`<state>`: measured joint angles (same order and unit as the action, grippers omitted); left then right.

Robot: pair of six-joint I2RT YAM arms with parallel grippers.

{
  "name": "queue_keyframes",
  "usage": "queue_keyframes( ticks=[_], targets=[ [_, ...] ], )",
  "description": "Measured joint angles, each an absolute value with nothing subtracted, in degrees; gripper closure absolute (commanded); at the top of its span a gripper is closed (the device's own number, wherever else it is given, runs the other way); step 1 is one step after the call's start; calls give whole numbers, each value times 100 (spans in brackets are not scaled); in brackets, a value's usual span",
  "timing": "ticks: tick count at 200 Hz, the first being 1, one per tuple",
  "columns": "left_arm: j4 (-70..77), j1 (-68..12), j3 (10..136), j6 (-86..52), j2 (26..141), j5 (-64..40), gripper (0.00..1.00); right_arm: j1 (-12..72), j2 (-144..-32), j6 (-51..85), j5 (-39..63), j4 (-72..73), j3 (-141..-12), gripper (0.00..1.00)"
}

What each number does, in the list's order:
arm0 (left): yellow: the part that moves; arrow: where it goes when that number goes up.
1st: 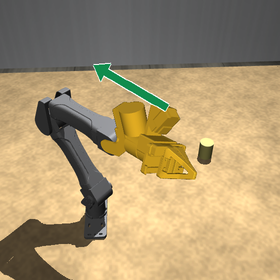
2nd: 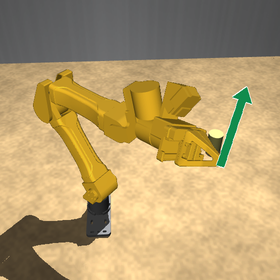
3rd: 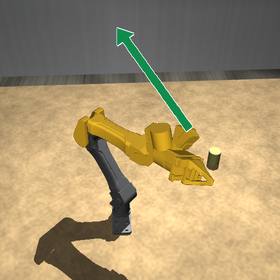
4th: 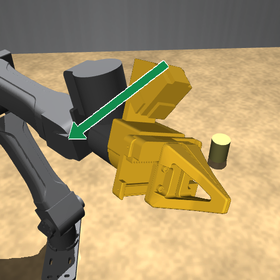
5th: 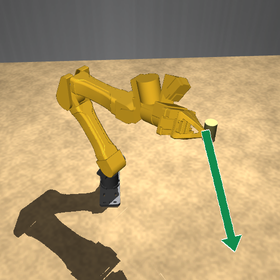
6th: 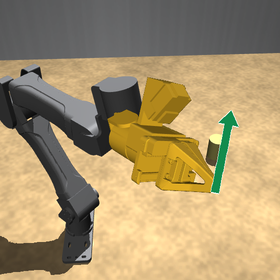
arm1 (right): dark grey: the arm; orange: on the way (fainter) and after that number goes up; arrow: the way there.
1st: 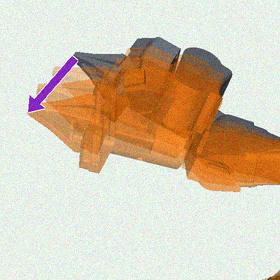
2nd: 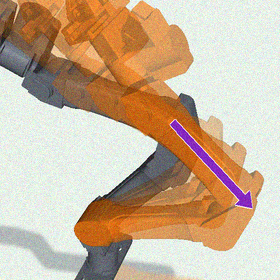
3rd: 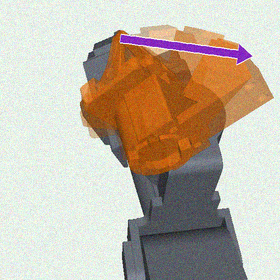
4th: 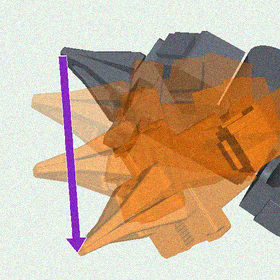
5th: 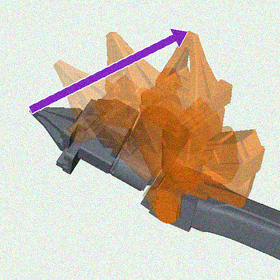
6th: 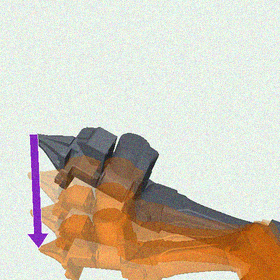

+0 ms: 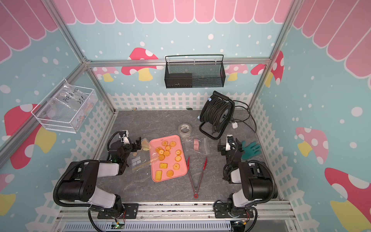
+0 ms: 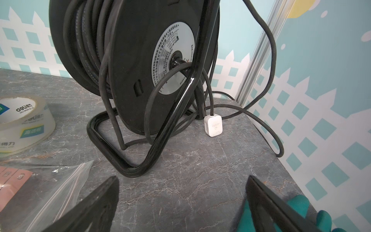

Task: Put the cookies into a resealable bag to prevent moisture
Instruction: Pick up the ziploc bag from the center of the board.

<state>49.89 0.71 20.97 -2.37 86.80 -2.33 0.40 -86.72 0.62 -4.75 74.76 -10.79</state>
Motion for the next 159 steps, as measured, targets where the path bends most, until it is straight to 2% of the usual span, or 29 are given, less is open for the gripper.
queue_keyframes(
  ticks=[33, 89, 122, 159],
  targets=[
    [4222, 27, 2121, -235, 7706, -228, 0, 40, -7848, 16, -290, 7002, -1079, 0],
    [980, -464, 3627, 196, 5618, -519, 0, 40, -5940, 60, 646, 4936, -1594, 0],
    [-1413, -1015, 4523, 1188, 5450, -974, 1, 43, -5299, 95, 1612, 2945, -2432, 0],
    [-3911, -1629, 4858, 2392, 5697, -1125, 2, 204, -4993, 226, 2829, 897, -3216, 1]
  ],
)
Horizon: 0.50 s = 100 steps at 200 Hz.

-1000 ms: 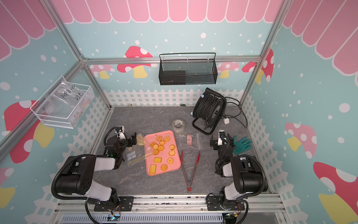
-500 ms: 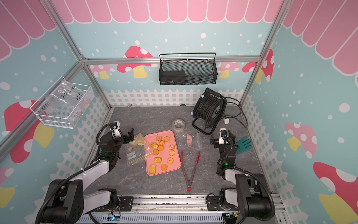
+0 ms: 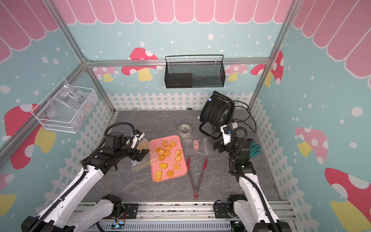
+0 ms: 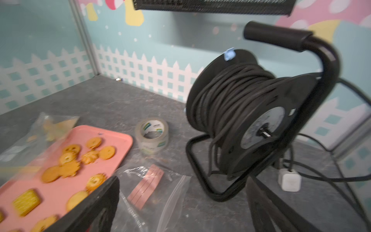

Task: Put the cookies into a resealable bag to prevent moisture
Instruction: Pick up the ziploc bag from the center of the board.

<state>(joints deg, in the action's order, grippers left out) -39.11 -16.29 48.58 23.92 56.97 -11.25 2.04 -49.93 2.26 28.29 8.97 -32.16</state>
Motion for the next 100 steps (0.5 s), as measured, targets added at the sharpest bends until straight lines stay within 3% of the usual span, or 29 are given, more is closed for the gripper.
queue_keyframes(
  ticks=[23, 43, 64, 100],
  targets=[
    [-4897, -1911, 4862, 2893, 6069, -871, 5, 582, -4930, 283, 3365, -80, -3448, 1],
    [-5280, -1977, 4838, 3179, 6442, -582, 14, 974, -4901, 366, 3590, -613, -3516, 2],
    [-5245, -2018, 4792, 3406, 6796, -333, 26, 1396, -4906, 502, 3653, -869, -3518, 2],
    [-4713, -2128, 4641, 3503, 7417, -263, 32, 1898, -5022, 880, 3699, -701, -3435, 2]
  ],
)
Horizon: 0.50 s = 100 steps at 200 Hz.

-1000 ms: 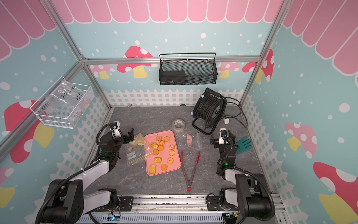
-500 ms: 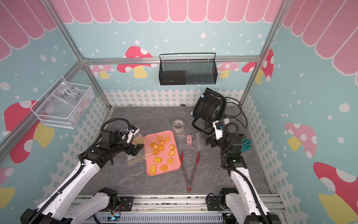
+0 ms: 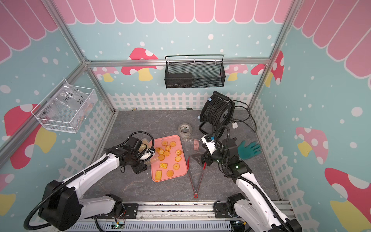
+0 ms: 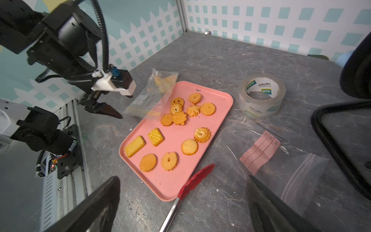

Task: Put the cookies into a resealable bag to prevent moisture
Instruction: Pick up the ziploc bag from the center of the board.

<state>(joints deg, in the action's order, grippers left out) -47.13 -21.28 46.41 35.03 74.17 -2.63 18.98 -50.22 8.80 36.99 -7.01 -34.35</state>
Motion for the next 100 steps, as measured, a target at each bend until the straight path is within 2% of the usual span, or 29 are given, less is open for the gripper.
queue_keyframes(
  ticks=[53, 100],
  targets=[
    [-4051, -2165, 4543, 3592, 8208, -119, 47, 2510, -5443, 1236, 3706, -327, -3330, 1],
    [-3712, -2167, 4543, 3623, 8652, -1, 72, 2639, -5618, 1341, 3688, -165, -3280, 1]
  ],
)
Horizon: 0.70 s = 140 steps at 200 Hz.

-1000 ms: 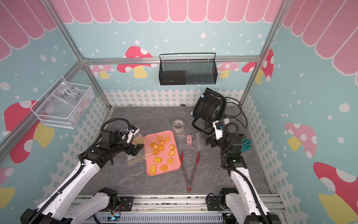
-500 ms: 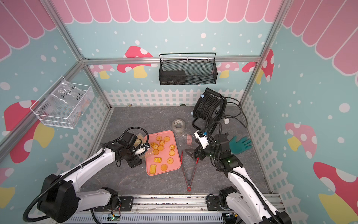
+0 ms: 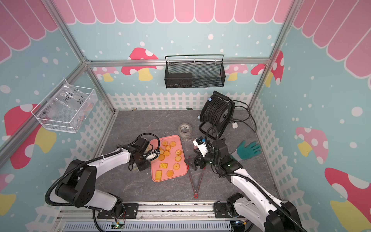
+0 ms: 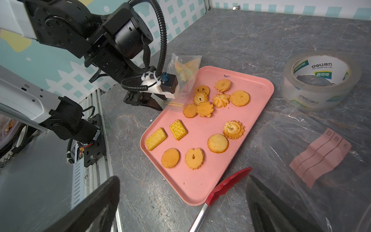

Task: Put the cookies into a resealable bag to prevent moisture
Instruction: Pick up the ziploc bag from the center of the board.

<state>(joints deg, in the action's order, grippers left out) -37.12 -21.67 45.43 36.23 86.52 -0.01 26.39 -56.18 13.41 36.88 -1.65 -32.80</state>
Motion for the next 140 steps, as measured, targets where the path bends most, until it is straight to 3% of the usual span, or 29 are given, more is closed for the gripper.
queue_keyframes(
  ticks=[37, 94, 140],
  targets=[
    [-3653, -2161, 4600, 3548, 8809, 1, 100, 2665, -5618, 1450, 3642, -143, -3218, 1],
    [-4071, -1896, 5210, 2998, 8882, -233, 100, 2668, -5564, 1638, 3542, -49, -3166, 1],
    [-4687, -1439, 6309, 1192, 8136, -1096, 100, 2692, -5725, 2630, 3625, 1157, -2869, 3]
  ],
)
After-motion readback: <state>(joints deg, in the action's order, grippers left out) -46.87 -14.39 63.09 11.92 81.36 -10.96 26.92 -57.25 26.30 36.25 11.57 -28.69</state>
